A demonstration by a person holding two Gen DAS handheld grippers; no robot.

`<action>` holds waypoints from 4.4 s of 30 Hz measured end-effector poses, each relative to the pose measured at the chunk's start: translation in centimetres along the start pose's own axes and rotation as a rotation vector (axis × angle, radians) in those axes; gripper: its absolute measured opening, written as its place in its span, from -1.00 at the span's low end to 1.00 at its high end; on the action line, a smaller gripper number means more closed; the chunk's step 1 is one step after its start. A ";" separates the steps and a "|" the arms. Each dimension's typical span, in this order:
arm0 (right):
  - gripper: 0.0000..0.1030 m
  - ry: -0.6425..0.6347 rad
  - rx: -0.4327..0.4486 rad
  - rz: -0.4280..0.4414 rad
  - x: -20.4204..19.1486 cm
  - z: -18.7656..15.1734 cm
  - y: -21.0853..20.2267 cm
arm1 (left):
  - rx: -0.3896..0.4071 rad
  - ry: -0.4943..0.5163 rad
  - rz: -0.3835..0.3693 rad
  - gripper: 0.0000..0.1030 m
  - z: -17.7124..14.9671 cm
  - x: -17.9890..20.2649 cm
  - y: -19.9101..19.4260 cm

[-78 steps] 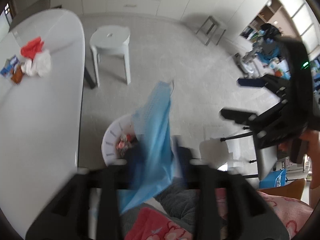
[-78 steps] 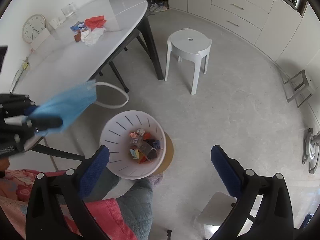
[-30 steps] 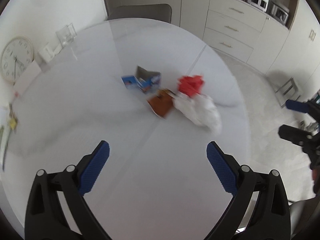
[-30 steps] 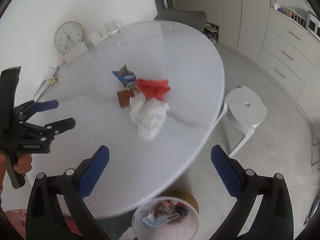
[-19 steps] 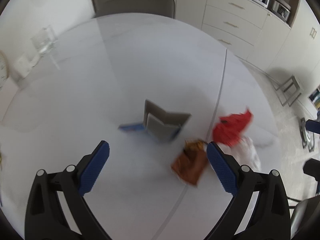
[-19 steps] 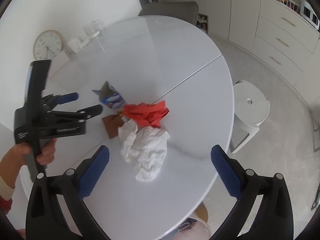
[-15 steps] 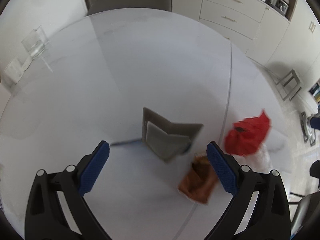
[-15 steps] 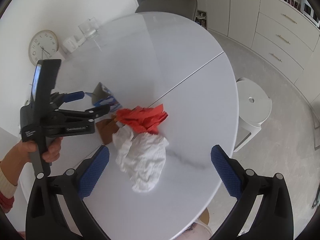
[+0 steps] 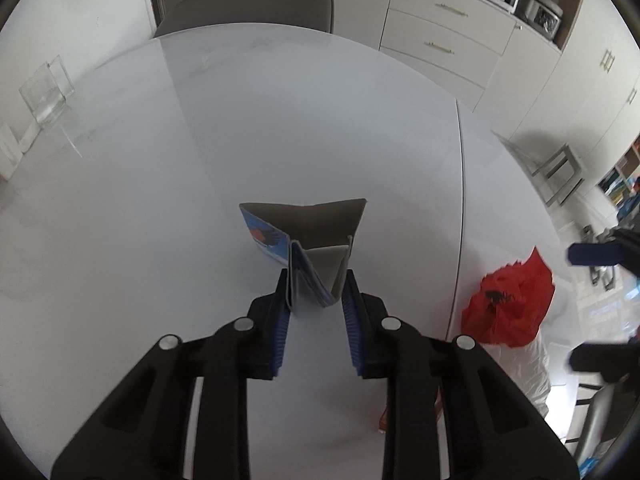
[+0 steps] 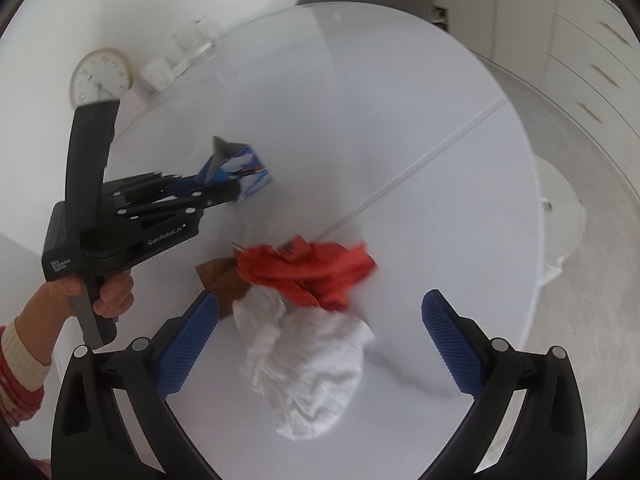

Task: Collect trash
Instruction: 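Move both tools back over the table toward the remaining trash, then grasp the blue-white box with the left gripper while the right gripper grasps the red paper, then carry the box and red paper to the wastebasket and open both grippers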

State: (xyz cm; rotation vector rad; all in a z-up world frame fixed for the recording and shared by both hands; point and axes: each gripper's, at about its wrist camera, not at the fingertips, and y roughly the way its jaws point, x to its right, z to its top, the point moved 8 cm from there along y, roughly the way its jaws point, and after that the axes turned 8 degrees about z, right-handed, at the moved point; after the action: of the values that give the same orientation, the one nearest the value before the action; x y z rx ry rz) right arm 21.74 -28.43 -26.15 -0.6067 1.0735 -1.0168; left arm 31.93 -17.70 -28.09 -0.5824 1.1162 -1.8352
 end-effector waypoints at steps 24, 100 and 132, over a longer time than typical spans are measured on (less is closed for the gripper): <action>0.21 -0.091 -0.039 0.079 0.1 1.8 2.9 | 0.084 -0.032 -0.034 -0.69 1.0 -2.2 -2.8; 0.85 0.060 -0.068 0.007 0.4 -33.8 -13.9 | 0.003 0.230 -0.270 -0.67 -18.3 27.0 -23.8; 0.95 0.107 0.057 -0.134 5.1 -33.6 -23.7 | -0.115 0.334 -0.159 0.85 -23.8 30.4 -23.4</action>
State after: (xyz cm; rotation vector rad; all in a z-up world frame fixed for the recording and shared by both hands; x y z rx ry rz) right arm -17.41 -41.33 -21.94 -0.5897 1.1052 -1.2042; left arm -11.34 -28.36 -20.76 -0.4498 1.4388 -2.0668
